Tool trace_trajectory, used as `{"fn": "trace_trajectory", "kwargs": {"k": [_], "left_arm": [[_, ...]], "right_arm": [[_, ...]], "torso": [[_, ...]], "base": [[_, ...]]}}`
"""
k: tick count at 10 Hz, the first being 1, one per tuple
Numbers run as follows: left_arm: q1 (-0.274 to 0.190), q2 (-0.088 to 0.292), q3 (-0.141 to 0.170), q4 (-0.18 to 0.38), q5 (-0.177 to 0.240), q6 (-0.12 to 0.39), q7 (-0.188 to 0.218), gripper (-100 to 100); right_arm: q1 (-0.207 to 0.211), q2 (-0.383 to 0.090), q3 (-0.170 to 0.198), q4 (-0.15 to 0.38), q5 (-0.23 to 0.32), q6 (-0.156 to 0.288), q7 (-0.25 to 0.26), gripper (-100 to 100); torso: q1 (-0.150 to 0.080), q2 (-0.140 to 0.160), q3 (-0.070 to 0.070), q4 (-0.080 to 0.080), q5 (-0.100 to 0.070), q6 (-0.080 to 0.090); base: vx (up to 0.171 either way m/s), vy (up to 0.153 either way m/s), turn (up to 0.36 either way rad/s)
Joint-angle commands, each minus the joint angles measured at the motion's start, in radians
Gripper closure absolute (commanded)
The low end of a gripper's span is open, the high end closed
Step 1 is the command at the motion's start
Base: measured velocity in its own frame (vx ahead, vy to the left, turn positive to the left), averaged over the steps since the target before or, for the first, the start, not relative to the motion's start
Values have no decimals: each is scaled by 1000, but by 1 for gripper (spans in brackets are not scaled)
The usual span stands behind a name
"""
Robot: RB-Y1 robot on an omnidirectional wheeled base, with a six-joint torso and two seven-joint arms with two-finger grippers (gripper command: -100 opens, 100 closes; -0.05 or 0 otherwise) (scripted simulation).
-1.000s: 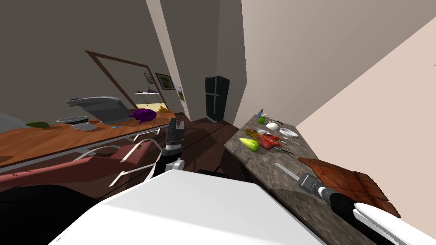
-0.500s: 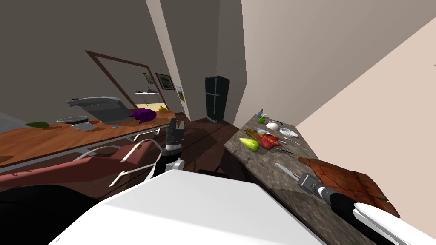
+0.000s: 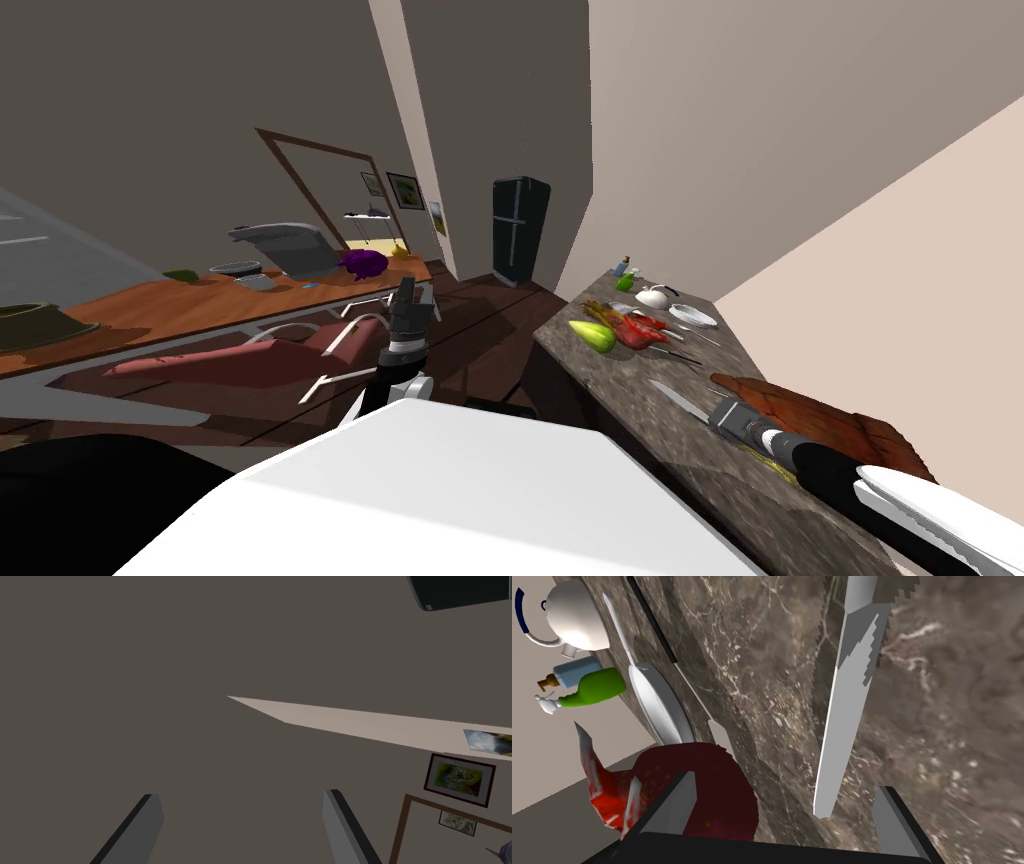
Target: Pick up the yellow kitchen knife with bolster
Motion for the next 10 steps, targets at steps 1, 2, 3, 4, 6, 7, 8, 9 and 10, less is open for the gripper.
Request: {"fn": "trace_trajectory", "kwargs": {"k": [1,2,3,4,6,7,8,9,10], "left_arm": [[0,0,0,0,0,0,0,0],[0,0,0,0,0,0,0,0],[0,0,0,0,0,0,0,0],[0,0,0,0,0,0,0,0],[0,0,0,0,0,0,0,0],[0,0,0,0,0,0,0,0],[0,0,0,0,0,0,0,0],[0,0,0,0,0,0,0,0],[0,0,0,0,0,0,0,0]], "right_arm": [[21,-38,-5,-5,-31,-13,-35,-100],[29,-55,-7,-1,-49,-24,-50,-100],[39,-73,-9,2,-68,-36,-66,-100],[49,-92,-10,6,-88,-48,-82,-100],[70,-128,-11,14,-126,-74,-116,-100],[81,-145,-10,18,-145,-89,-133,-100],[93,-161,-9,23,-163,-103,-150,-100],[104,-176,-7,27,-179,-118,-167,-100],[117,-191,-4,32,-195,-134,-183,-100]], "torso": [[0,0,0,0,0,0],[-2,-1,-1,0,-1,0],[-2,-3,-2,-1,-1,0],[-2,-4,-2,-1,-1,0],[-1,-4,-2,-1,-1,0],[-2,-4,-2,-1,-1,0],[-2,-4,-3,-1,-1,0],[-2,-4,-3,-1,-1,0],[-2,-4,-3,-1,-1,0]], "base": [[-109,-75,132],[-93,-73,175],[-81,-63,181],[-86,-57,156],[-93,-61,160],[-83,-72,180],[-88,-64,181],[-86,-68,163],[-75,-76,125]]}}
